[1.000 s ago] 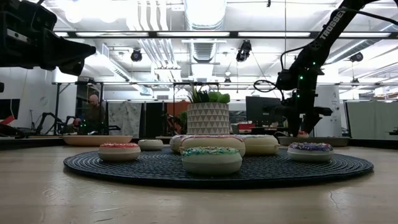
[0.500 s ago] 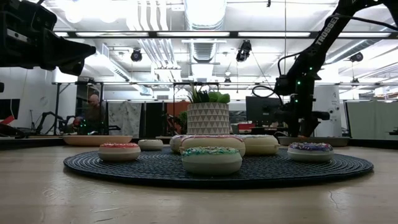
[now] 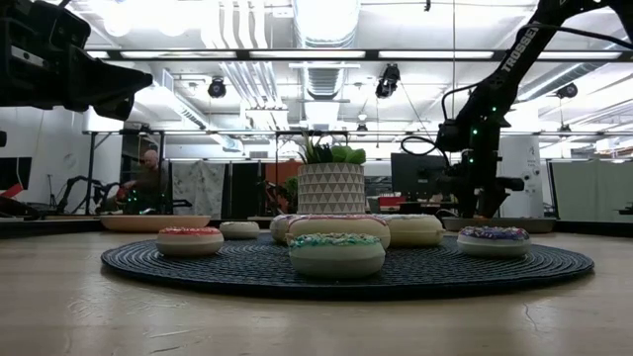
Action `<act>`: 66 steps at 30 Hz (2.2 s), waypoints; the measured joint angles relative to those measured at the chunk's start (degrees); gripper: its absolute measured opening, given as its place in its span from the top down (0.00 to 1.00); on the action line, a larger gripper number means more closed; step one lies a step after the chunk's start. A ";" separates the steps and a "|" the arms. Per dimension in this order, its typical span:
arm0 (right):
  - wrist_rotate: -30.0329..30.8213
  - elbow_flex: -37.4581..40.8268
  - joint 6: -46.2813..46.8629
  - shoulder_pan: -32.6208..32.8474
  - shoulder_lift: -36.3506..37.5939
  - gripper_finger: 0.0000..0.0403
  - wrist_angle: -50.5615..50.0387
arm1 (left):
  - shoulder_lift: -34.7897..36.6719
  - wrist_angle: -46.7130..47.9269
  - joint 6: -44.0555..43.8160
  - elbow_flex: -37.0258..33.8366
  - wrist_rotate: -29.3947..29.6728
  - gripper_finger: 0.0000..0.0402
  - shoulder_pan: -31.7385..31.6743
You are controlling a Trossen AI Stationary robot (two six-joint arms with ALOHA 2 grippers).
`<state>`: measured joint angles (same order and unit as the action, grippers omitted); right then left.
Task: Pick & Place donuts
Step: Put the small orange donut on the gray plate, then put the small blue donut on the gray plate
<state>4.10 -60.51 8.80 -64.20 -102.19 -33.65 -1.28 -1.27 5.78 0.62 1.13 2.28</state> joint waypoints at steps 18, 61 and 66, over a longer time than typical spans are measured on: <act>-0.02 -0.02 0.66 0.06 1.98 0.28 -0.52 | 0.00 -0.01 0.00 0.00 0.00 1.00 0.00; -9.09 7.90 -4.87 36.30 33.37 0.31 -3.65 | 0.00 -0.01 0.00 0.00 0.00 1.00 0.00; -9.09 7.78 -1.83 45.89 34.75 0.30 -3.43 | 0.00 -0.01 0.02 0.00 0.00 1.00 0.00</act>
<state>-4.99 -52.73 6.97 -18.30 -67.44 -37.08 -1.28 -1.28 5.80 0.62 1.13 2.28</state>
